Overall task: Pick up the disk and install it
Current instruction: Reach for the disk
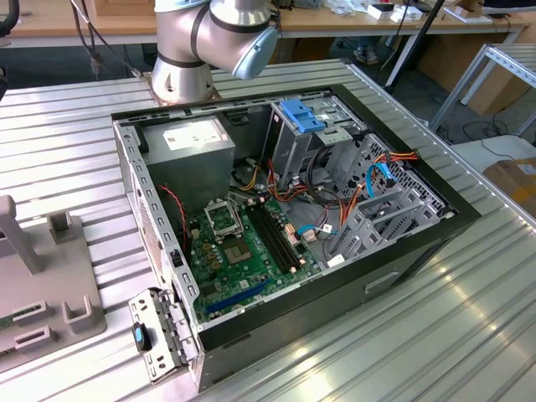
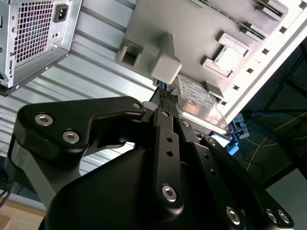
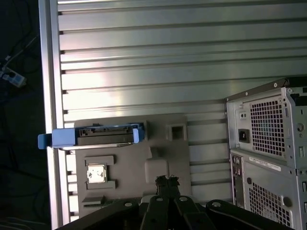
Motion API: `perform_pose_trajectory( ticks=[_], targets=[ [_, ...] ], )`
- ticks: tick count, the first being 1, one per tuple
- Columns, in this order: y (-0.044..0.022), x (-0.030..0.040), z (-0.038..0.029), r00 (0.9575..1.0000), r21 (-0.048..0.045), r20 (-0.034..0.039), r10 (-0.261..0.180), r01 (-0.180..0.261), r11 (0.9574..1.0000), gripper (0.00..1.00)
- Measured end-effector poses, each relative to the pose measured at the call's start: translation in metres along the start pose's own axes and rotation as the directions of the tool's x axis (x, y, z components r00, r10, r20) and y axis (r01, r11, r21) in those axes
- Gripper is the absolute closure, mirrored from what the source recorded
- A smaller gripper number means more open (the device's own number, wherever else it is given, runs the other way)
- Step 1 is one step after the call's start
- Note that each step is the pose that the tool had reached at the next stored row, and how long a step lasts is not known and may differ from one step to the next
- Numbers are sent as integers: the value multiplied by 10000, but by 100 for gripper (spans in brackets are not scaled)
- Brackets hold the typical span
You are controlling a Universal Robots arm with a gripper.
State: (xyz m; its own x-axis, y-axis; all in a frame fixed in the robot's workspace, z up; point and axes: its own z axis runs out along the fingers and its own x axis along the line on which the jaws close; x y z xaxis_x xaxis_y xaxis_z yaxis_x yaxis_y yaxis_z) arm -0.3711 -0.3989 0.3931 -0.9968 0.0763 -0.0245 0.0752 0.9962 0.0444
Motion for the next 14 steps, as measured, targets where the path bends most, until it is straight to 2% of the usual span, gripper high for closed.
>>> perform_pose_trajectory(
  ticks=[2,3,14],
  targets=[
    [-4,49,-1,10000,0,-1,0,0,10000,89],
    [-8,104,-3,10000,0,0,-2,2,10000,89],
    [-11,138,-4,10000,0,0,-1,1,10000,89]
  ],
)
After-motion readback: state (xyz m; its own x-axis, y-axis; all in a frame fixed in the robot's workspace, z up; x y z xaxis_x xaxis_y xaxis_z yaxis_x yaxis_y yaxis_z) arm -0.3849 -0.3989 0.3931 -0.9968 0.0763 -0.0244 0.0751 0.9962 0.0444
